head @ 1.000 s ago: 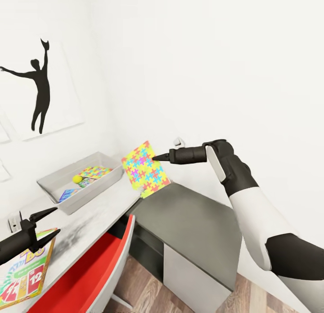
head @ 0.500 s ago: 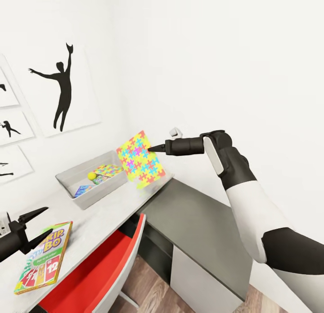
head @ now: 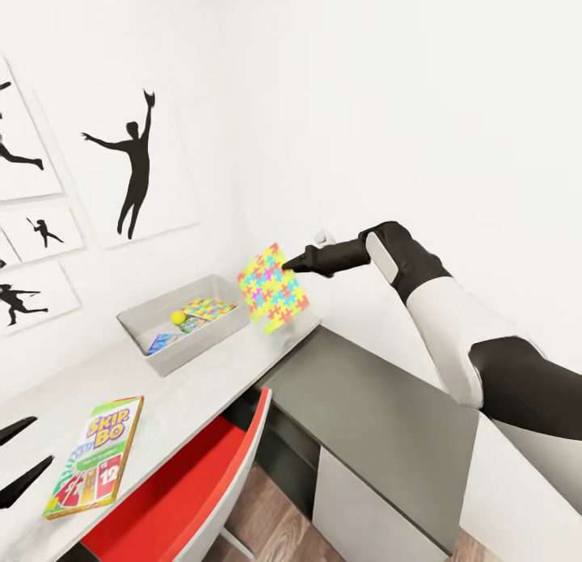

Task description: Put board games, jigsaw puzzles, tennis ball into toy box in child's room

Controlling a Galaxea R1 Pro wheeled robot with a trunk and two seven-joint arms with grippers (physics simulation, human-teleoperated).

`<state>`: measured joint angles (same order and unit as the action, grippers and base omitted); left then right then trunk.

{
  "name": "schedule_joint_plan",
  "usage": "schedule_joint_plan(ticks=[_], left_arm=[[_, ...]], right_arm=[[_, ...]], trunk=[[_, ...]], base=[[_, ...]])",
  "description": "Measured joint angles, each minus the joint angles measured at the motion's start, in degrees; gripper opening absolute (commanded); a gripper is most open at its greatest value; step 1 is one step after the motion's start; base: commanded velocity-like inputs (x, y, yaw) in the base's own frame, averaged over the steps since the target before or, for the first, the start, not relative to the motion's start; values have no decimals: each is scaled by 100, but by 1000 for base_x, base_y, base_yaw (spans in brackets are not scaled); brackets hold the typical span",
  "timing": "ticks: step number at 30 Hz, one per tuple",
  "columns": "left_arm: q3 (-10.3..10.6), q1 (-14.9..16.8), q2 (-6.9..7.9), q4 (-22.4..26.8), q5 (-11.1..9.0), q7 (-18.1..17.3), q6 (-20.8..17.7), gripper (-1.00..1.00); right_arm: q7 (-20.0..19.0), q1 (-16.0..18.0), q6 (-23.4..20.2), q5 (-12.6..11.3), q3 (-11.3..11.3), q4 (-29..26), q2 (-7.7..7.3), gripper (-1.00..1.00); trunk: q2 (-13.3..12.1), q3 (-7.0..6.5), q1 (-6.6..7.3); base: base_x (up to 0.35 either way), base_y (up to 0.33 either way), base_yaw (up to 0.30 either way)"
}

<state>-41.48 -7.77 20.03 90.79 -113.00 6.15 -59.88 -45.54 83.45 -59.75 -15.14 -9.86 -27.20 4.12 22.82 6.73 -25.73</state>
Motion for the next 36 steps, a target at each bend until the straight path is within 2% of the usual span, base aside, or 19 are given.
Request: schedule_joint_plan(ticks=[3, 8, 11, 12, 14, 15, 21, 22, 26, 36], left_arm=[[-130, -380, -245, 73, 113, -373, 2, 100], [-208, -639, -462, 119, 373, -943, 1, 100], [-195, -668, -494, 123, 420, -1040, 0, 100], [-151, -672, -500, 123, 506, -1054, 0, 100], [55, -644, -509, 123, 856, -1089, 0, 100], [110, -634, -512, 123, 950, -1093, 15, 100], [200, -601, -540, 122, 1170, -1093, 84, 100], [216, -592, -542, 122, 1275, -1094, 89, 100], [371, -580, -551, 117, 1390, -1099, 141, 100], [439, -577, -614, 114, 1438, -1100, 231, 100]], right_arm=[[-526, 105, 3, -35, -35, -104, -63, -100], [-1029, 31, -4, -66, -82, -473, -146, -100], [-1128, -165, -5, -78, -96, -699, -153, -100], [-1158, -262, -4, -79, -101, -778, -153, -100], [-1200, -511, 4, -60, -113, -886, -145, -100], [-1207, -632, 2, -54, -112, -949, -148, -100], [-1199, -1044, -13, -77, -122, -1515, -143, -100], [-1193, -1163, -13, -74, -130, -1713, -142, -100], [-1186, -1338, -13, -71, -142, -2038, -139, -100], [-1159, -1384, -10, -25, -116, -2105, -137, -100]], trunk=[[0, -28, 0], [-1, -74, 0], [-2, -101, -1], [-2, -111, -1], [-2, -128, -1], [-3, -137, -1], [-2, -188, -1], [-2, -196, -1], [-2, -228, -1], [-2, -305, 1]], base=[[0, 0, 131], [0, 0, 139], [0, 0, 142], [0, 0, 144], [0, 0, 162], [0, 0, 175], [0, 0, 184], [0, 0, 190], [0, 0, 201], [134, 0, 198]])
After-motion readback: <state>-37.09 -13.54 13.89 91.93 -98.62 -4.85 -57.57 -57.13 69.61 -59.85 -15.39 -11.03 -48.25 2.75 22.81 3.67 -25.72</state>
